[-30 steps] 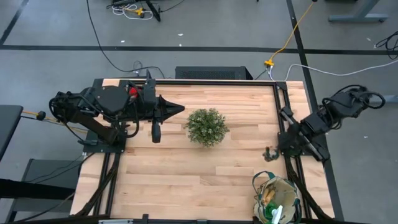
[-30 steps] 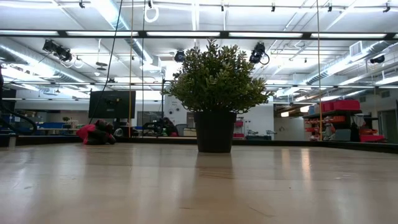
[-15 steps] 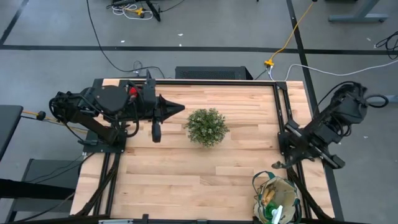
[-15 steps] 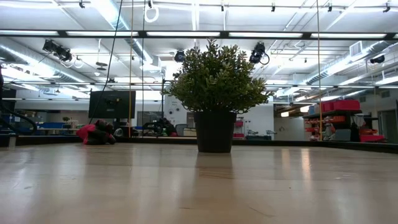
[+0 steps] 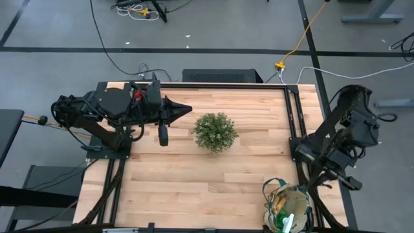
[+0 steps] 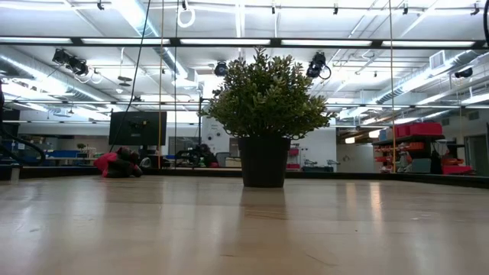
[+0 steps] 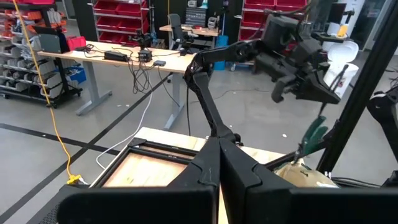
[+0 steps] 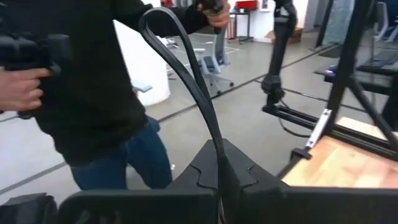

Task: Pick & Place Garden tools in Gardening bag
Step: Put the green shear scissors into the white gardening bag

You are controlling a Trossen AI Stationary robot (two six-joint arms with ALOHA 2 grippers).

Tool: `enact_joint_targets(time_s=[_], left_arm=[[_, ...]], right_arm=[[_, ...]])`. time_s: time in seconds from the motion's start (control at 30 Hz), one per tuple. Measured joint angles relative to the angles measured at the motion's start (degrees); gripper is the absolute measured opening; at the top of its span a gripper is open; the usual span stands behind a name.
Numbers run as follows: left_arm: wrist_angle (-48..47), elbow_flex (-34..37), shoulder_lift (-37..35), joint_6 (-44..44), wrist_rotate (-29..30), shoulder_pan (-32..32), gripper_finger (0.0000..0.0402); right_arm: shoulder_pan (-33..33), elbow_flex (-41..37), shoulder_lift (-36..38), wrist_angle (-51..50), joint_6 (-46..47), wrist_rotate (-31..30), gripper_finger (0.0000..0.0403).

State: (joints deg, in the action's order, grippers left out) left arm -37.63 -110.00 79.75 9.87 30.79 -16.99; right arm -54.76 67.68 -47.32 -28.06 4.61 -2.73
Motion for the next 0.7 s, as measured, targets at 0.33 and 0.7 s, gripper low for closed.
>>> enact_joint_targets(time_s=[0.33, 0.7], left_arm=[[0.0, 0.0, 0.0, 0.0, 0.1, 0.0, 0.0005], [0.2, 0.0, 0.0, 0.0, 0.6, 0.0, 0.0007]], right_arm=[[-6.5, -8.8, 0.1, 6.5, 2.7, -3.3, 0.0], [-12.8, -17.0, 0.1, 14.6, 7.2, -6.9, 0.0]])
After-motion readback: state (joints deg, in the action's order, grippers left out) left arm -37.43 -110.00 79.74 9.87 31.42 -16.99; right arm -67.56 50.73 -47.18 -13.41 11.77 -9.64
